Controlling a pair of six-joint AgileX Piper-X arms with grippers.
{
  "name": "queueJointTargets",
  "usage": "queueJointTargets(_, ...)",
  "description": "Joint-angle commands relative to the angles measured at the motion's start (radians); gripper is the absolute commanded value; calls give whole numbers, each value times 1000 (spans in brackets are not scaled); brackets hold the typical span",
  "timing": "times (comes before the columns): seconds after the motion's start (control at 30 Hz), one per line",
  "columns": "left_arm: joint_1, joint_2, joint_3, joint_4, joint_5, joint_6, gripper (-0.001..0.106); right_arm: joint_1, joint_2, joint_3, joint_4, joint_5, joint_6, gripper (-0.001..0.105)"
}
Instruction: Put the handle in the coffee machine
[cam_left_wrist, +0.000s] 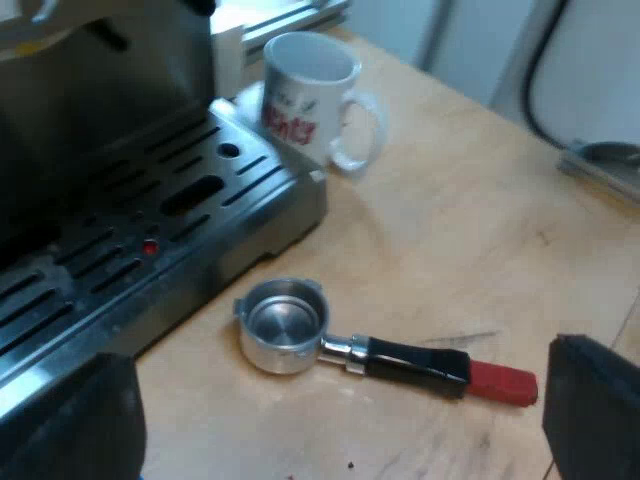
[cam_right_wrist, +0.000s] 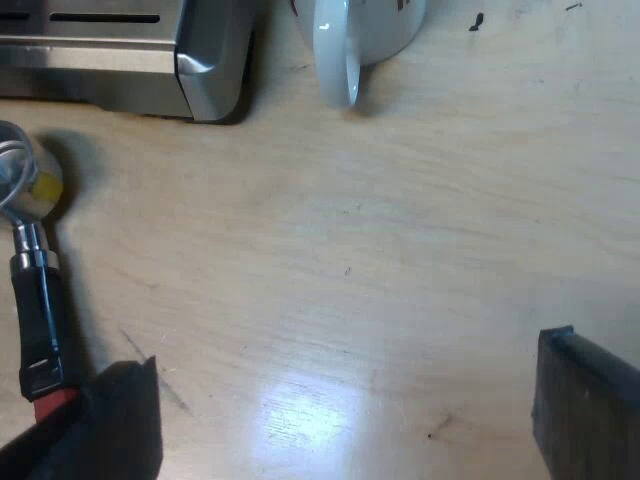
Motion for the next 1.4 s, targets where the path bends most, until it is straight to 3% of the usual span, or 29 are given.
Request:
queueJointTargets(0.03,-4,3,-10,-17,41,54,82,-3,49,-28,5,-15,-13,77)
queueJointTargets(0.37,-4,3,-12,-17,31,123,82,88,141,-32,53,-47,-9,77)
queueJointTargets(0.53,-28,13,-12,-17,31,141,82,180,140,-32,42,-42,56,77)
queueJointTargets(0.7,-107,46,-12,-2,31,141,82,259,143,-32,29,40,101,77)
queueJointTargets(0.83,-153,80,-12,19,-11,141,82,325,162,-32,-3,81,152,77)
queueJointTargets(0.97,-164,106,-12,19,-21,141,82,383,200,-32,-13,91,183,77)
queueJointTargets(1.13,-164,127,-12,19,-21,172,82,464,267,-32,-34,139,268,77)
queueJointTargets(1.4,-173,127,-12,20,-12,210,82,570,358,-32,-66,206,288,77)
